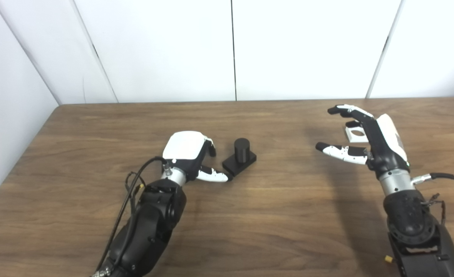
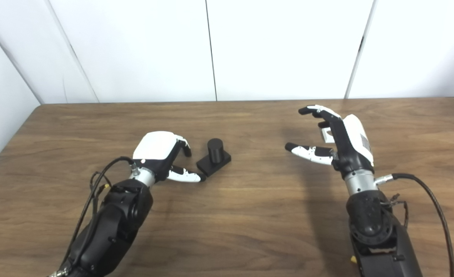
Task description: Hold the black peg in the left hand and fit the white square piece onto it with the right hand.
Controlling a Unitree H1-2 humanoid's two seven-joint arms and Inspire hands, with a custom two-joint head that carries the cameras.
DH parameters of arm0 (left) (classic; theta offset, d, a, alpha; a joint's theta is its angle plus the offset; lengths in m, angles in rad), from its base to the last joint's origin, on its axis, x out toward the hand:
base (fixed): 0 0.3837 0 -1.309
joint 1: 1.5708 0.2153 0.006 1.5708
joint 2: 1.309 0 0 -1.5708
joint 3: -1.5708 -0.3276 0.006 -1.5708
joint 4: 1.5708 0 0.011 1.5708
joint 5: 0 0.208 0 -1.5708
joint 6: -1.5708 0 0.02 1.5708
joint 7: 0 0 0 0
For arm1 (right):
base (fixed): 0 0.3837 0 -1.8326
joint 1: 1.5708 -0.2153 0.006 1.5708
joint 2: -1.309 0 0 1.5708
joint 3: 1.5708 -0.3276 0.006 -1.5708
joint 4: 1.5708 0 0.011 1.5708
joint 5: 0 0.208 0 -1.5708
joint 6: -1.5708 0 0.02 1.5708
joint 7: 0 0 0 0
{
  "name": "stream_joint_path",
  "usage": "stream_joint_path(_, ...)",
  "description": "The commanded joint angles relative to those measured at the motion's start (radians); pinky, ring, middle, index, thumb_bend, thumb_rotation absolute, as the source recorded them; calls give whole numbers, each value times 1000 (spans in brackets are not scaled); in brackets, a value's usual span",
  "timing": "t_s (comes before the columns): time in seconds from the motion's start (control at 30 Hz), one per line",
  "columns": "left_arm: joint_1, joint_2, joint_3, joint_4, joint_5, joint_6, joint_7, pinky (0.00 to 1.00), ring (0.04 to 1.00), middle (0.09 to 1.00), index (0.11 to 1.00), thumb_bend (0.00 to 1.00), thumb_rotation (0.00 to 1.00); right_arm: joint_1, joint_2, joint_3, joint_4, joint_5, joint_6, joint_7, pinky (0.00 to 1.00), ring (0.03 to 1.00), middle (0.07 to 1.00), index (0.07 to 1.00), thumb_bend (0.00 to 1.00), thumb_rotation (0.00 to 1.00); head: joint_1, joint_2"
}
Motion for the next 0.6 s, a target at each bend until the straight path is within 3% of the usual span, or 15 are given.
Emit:
stream_joint_path(0.0, -53, 11, 8, -43, 16, 3, 3, 753, 840, 858, 641, 997, 647, -46, -1, -2, -20, -3, -39, -25, 719, 807, 818, 716, 717, 229, 1, 1)
stream_joint_path(0.57, -58, -3, 4, -63, 36, 22, -17, 745, 845, 867, 654, 999, 682, -42, 0, -2, -29, -1, -25, -25, 726, 814, 825, 722, 712, 224, 8, 4)
